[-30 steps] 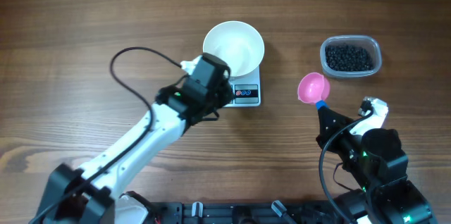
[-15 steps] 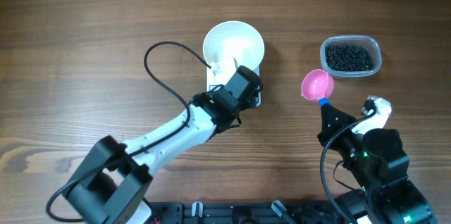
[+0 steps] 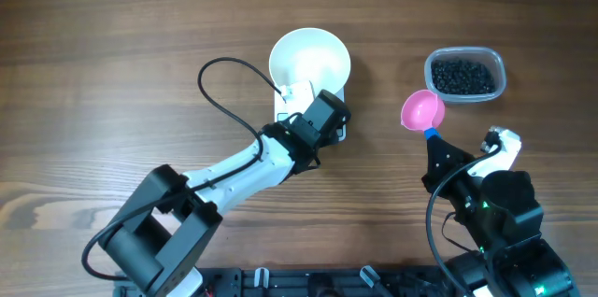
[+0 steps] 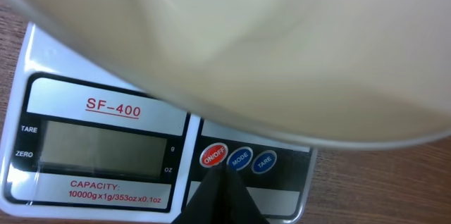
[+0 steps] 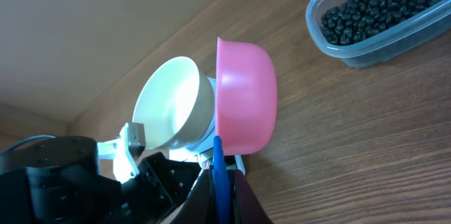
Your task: Scoop item into bowl and weigh 150g on scale
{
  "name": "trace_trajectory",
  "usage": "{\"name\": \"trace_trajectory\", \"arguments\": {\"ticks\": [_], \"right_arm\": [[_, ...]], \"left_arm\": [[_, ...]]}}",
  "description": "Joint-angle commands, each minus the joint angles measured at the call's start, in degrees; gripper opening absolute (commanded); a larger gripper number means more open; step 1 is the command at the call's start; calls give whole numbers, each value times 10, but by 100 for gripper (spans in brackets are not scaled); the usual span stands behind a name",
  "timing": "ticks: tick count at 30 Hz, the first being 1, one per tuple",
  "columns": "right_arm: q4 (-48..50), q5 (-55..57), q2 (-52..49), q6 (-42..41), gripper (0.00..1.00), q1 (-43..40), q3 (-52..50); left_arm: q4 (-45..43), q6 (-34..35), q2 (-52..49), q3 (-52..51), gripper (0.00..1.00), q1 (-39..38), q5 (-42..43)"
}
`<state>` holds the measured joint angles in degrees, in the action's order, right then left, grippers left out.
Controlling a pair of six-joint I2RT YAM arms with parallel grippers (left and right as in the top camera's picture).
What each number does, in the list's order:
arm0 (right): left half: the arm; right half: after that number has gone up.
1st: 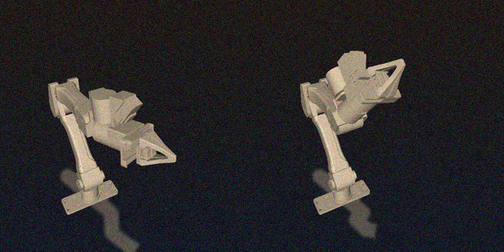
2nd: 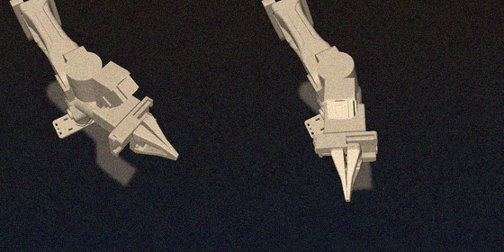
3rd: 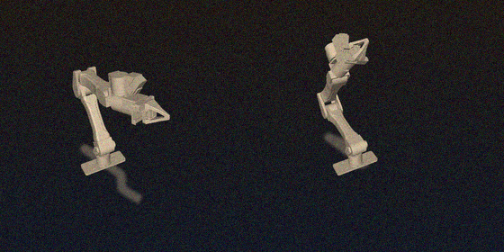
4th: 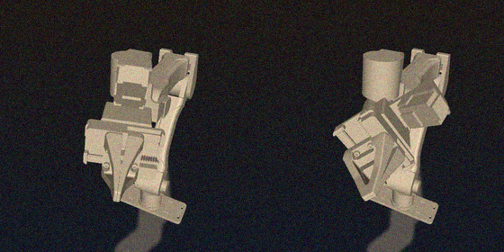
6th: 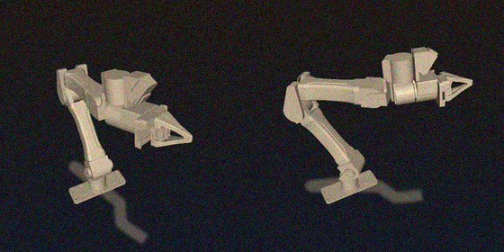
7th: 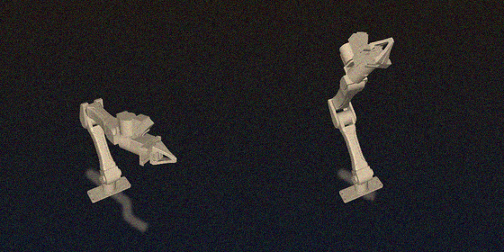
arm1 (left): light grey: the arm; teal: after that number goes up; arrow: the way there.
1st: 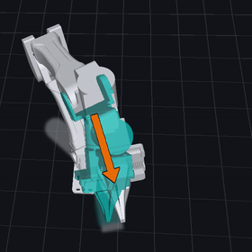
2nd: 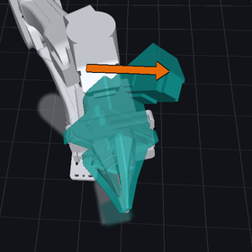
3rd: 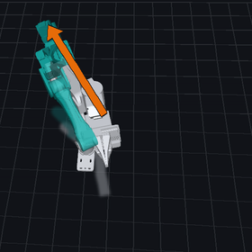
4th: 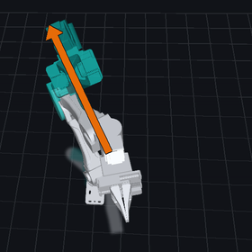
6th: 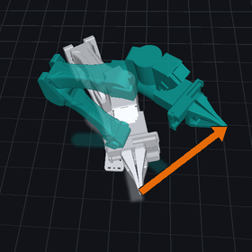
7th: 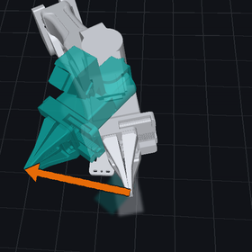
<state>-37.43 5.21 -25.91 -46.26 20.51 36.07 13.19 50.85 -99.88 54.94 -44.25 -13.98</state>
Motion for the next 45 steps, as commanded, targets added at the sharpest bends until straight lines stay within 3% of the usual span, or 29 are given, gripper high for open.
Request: {"name": "trace_trajectory", "arguments": {"ticks": [1, 45], "right_arm": [[5, 13, 4, -5, 5, -3, 15], [5, 12, 3, -5, 4, -3, 15]], "left_arm": [[-8, -9, -9, 1, 4, -1, -18], [-19, -9, -70, 1, 4, -1, -32]]}}
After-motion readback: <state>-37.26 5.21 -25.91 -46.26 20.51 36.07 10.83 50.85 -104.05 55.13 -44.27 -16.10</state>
